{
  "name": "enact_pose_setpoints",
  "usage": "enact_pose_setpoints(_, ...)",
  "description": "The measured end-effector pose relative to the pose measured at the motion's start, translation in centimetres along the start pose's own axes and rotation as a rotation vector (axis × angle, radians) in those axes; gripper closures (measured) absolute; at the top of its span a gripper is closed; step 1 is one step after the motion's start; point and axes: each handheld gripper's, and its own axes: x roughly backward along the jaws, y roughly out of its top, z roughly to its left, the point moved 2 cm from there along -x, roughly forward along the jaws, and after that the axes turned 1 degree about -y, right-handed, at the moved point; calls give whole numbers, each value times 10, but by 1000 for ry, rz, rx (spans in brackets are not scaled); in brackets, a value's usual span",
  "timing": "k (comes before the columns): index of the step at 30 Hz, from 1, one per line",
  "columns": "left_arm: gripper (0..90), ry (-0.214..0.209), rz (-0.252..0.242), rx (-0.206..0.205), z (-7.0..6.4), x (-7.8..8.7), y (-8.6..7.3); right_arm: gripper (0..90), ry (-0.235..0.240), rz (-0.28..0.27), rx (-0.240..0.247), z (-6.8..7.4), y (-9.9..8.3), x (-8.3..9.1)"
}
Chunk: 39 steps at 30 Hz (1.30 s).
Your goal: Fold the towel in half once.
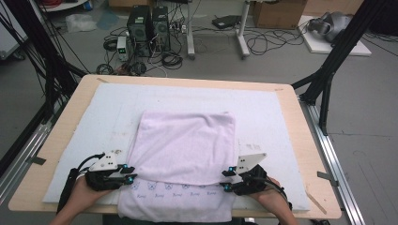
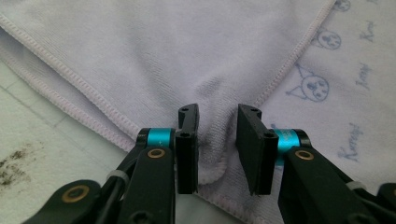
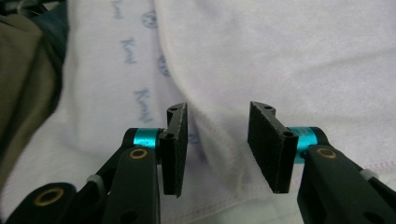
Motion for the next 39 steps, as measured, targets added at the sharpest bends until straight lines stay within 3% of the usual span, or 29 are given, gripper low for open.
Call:
enact_pose_setpoints(3, 687, 2, 2, -3, 0, 0, 0, 631, 25, -57, 23, 10, -2, 13)
enact_pose_setpoints(6, 685, 4, 5, -5, -1, 0, 0, 689, 48, -54, 38, 17, -10, 21)
enact_pose_setpoints(13, 681, 0, -3, 10, -1, 0, 0, 673, 81, -25, 10, 25, -27, 19)
enact_pose_setpoints(15, 680, 1, -2, 8, -1, 0, 0, 724, 96, 4, 22, 26, -28, 12)
enact_pose_setpoints(17, 683, 2, 1, 4, 0, 0, 0, 880, 107, 5, 24, 27, -27, 10)
enact_pose_setpoints(20, 716, 7, 1, 1, 0, 0, -1, 900, 133, 31, 45, 28, -24, 13)
enact_pose_setpoints(23, 740, 14, -1, -5, -1, 2, -1, 894, 120, -3, 45, 28, -22, 26)
enact_pose_setpoints(27, 715, 8, -17, 2, 0, 5, 0, 760, 67, -80, 10, 21, -16, 37)
enact_pose_setpoints(28, 688, 5, -20, 3, 0, 5, 1, 688, 44, -82, 10, 19, -13, 35)
enact_pose_setpoints(33, 589, -10, -25, 3, 2, 5, 3, 561, 27, -63, 7, 7, -2, 15)
enact_pose_setpoints(39, 573, -13, -16, 4, 8, 3, 3, 572, 42, -31, -13, -4, 5, -3)
